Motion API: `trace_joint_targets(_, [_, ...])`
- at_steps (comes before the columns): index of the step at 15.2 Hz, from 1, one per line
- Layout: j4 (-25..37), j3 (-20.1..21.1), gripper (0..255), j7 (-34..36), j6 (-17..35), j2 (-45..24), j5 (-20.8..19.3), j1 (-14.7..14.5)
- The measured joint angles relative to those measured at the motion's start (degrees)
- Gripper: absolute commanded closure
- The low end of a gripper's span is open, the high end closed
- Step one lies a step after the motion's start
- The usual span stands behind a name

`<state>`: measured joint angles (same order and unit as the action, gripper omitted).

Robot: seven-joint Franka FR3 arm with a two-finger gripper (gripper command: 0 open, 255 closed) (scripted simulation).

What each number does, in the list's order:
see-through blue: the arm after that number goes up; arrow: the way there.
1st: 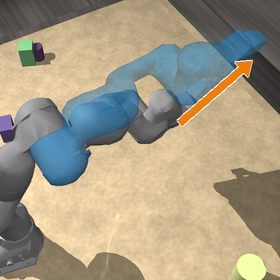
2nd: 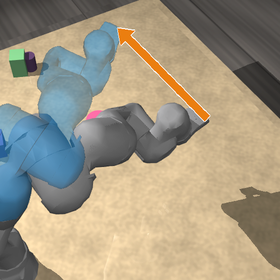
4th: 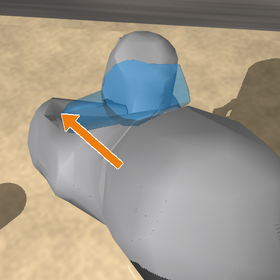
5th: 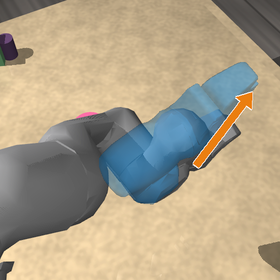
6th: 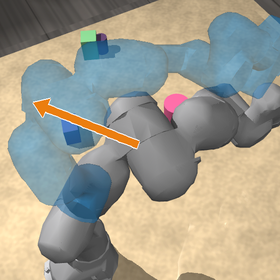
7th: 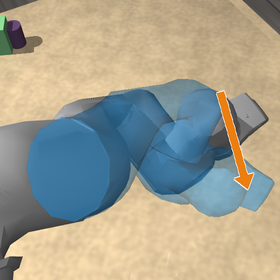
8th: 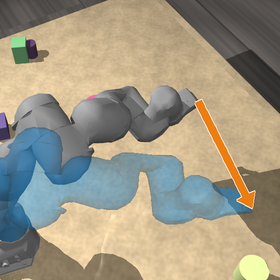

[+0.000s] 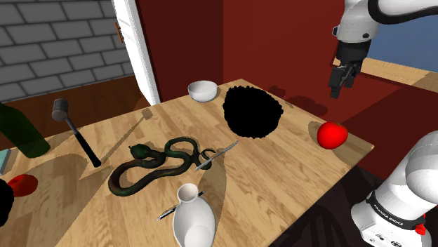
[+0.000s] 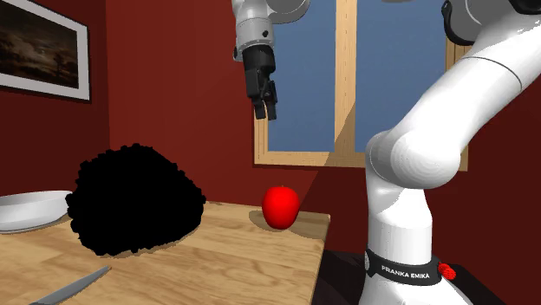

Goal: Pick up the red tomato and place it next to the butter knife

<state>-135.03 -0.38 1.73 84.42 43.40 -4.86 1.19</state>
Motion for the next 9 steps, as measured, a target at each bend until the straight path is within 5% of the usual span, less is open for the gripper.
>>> trace_joint_targets(3, [-2.1, -2.7, 0, -2.9, 1.7, 1.4, -0.2, 0.2])
trace_joint_targets(9, [-9.2, -16.7, 0, -17.6, 8.2, 5.3, -1.9, 1.2])
